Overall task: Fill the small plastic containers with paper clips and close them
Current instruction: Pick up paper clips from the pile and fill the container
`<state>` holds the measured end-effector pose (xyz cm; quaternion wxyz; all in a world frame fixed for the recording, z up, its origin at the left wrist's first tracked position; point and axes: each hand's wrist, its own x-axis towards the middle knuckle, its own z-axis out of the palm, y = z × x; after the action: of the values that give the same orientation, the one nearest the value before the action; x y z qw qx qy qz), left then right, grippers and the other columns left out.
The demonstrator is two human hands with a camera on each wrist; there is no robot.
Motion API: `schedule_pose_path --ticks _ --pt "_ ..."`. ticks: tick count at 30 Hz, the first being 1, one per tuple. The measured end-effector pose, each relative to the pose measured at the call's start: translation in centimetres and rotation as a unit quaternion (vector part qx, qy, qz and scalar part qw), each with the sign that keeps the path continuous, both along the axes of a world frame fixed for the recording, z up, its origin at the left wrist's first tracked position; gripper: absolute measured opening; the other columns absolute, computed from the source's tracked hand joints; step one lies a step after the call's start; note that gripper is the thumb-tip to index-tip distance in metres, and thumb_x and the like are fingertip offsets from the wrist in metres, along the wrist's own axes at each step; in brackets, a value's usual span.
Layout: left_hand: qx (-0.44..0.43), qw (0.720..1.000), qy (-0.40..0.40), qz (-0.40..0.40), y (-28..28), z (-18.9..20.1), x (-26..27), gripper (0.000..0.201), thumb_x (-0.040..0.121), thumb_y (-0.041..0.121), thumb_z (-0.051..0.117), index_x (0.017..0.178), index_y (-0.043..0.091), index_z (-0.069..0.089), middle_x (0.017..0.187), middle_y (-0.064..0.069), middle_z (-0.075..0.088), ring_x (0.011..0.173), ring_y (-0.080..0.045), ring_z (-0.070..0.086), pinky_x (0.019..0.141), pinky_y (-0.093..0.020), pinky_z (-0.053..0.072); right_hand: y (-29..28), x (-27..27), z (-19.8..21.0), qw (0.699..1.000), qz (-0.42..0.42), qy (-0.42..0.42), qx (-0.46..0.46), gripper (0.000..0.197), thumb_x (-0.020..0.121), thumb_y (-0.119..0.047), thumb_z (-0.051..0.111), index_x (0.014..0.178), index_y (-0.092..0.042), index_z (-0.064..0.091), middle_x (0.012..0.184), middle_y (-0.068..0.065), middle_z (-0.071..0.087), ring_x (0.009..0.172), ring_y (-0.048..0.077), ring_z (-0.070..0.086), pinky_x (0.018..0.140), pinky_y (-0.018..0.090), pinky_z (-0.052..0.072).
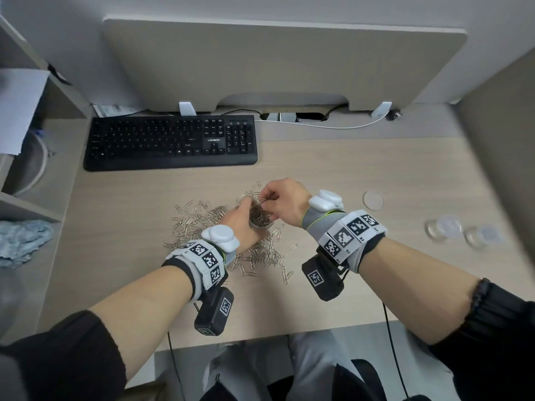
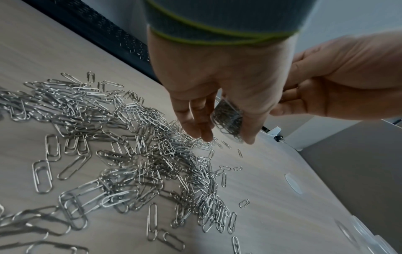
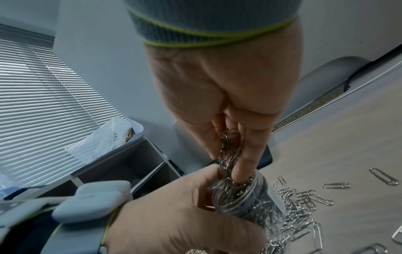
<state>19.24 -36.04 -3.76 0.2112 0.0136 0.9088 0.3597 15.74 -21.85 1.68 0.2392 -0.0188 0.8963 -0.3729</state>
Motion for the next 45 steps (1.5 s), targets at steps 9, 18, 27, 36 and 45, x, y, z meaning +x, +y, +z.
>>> schedule_pose_path --ticks 9,18,27,36,45 --pt "0.014 1.0 0.002 0.01 -0.4 0.4 0.0 0.063 0.075 0.03 0.079 0.124 0.019 0.042 0.102 -0.004 0.068 0.088 -0.028 0.064 0.069 -0.031 0.046 -0.1 -0.4 -0.3 0.999 0.0 0.016 -0.029 0.014 0.085 -0.012 0.066 0.095 -0.017 0.074 0.077 -0.003 0.064 0.085 0.029 0.069 0.084 0.043 0.056" --pt "0.007 1.0 -0.004 0.015 -0.9 1.0 -0.2 0.067 0.074 0.034 0.079 0.127 0.019 0.041 0.1 0.001 0.064 0.084 -0.022 0.058 0.068 -0.027 0.039 -0.6 -0.5 0.0 0.991 -0.051 -0.031 -0.118 0.025 0.09 -0.001 0.059 0.076 -0.021 0.065 0.07 0.002 0.063 0.072 0.037 0.068 0.074 0.057 0.058" --pt "0.017 1.0 -0.013 0.014 -0.9 1.1 -0.3 0.064 0.074 0.036 0.079 0.124 0.021 0.042 0.1 0.002 0.065 0.086 -0.022 0.06 0.07 -0.027 0.041 -0.6 -0.8 -0.1 0.997 -0.017 0.015 -0.078 0.014 0.086 -0.004 0.064 0.085 -0.017 0.07 0.059 -0.01 0.059 0.064 0.021 0.06 0.075 0.046 0.059" --pt "0.002 1.0 0.0 0.005 -1.6 0.8 -0.7 0.066 0.071 0.031 0.081 0.124 0.021 0.043 0.098 0.001 0.066 0.085 -0.025 0.064 0.067 -0.031 0.047 -1.3 -1.0 -0.4 0.997 -0.005 0.002 -0.083 0.018 0.087 0.0 0.061 0.084 -0.017 0.065 0.068 0.004 0.064 0.07 0.04 0.068 0.073 0.049 0.059" --pt "-0.008 1.0 0.013 0.008 -2.1 0.7 -1.1 0.065 0.069 0.038 0.082 0.12 0.023 0.044 0.093 0.003 0.065 0.08 -0.024 0.06 0.062 -0.03 0.039 -1.1 -1.4 -0.7 0.996 0.027 0.084 0.034 0.022 0.086 -0.022 0.069 0.106 -0.014 0.065 0.087 -0.003 0.054 0.074 0.016 0.053 0.077 0.034 0.048"
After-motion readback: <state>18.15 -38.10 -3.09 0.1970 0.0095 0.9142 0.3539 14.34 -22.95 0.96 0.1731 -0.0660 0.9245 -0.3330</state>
